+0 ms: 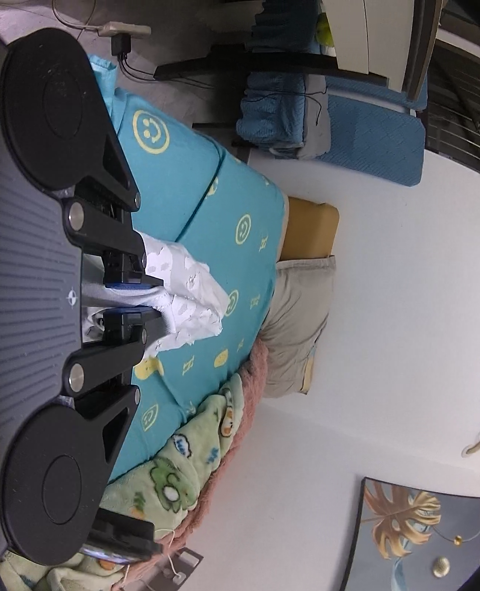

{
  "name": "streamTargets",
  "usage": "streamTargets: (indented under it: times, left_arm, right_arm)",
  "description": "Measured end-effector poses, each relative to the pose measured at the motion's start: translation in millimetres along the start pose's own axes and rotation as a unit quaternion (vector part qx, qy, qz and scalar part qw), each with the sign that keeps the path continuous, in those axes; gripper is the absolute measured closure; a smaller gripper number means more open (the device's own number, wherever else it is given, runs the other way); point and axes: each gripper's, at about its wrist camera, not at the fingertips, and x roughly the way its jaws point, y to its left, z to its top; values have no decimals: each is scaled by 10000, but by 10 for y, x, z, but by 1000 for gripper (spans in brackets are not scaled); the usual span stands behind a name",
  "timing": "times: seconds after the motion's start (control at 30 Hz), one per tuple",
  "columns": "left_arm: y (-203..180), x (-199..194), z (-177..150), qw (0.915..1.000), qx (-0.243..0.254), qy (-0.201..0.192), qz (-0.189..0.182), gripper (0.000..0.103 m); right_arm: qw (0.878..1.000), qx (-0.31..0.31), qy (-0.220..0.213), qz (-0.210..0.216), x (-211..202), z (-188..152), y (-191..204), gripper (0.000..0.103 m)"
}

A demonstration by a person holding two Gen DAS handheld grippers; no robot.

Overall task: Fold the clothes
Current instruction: 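Grasp the white shirt with the left gripper and lift it, then grasp the shirt with the right gripper while the left gripper holds it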

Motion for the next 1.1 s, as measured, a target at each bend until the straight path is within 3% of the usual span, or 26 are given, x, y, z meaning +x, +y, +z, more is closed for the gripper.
streamTargets:
  times: [0.23,0.4,0.6,0.73,0.87,1.0,1.1]
  left_arm:
    - [-55,39,10,9999,58,-138,27,94]
    - [-60,29,-7,9999,15,-87,129,94]
    - [23,51,-6,9993,-191,-48,328,94]
    - [62,59,-2,9991,-290,-14,322,94]
    - [12,73,-7,9994,-120,-62,320,94]
    - [-20,86,-31,9995,-17,-53,319,94]
    - [-102,123,-68,9995,176,49,263,94]
  right_arm:
    - [9977,192,-217,-607,-28,95,-182,14]
    - [9981,-434,-429,102,-315,-46,76,14]
    - [9888,-1028,-418,1000,-533,-178,346,14]
    - [9829,-1252,36,1348,-396,-215,456,14]
    - [9842,-1523,397,814,-98,-330,563,14]
    - [9991,-212,314,200,-45,-155,108,14]
    - [9970,744,-114,-166,-134,41,-268,14]
